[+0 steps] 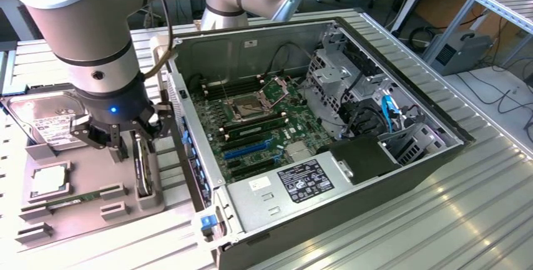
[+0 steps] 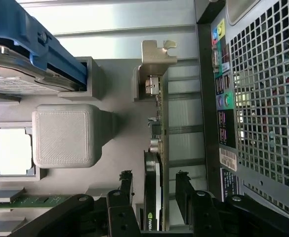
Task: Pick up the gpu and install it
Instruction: 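Pick up the gpu and move the gpu toward the slot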
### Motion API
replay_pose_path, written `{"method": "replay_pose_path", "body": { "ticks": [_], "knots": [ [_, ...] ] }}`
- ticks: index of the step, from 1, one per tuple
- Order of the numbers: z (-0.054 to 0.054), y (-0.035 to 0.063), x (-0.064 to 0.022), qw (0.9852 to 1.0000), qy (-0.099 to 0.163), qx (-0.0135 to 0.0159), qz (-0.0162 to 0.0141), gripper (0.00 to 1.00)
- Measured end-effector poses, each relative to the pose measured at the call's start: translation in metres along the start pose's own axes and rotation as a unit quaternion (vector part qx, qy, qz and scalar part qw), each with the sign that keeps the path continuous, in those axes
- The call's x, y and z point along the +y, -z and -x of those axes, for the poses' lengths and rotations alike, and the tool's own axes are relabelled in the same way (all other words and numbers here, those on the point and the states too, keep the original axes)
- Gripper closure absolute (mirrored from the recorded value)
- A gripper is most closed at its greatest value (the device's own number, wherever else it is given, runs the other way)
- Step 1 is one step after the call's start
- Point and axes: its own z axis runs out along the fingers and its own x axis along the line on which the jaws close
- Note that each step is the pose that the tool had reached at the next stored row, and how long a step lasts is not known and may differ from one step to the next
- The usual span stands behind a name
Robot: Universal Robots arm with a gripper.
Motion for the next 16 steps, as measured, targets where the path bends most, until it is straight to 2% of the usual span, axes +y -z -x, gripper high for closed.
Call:
{"method": "replay_pose_path", "body": {
  "ticks": [16],
  "knots": [
    [-0.0016, -0.0094, 0.0093, 1.0000, 0.000, 0.0000, 0.0000, 0.52]
  ]
}}
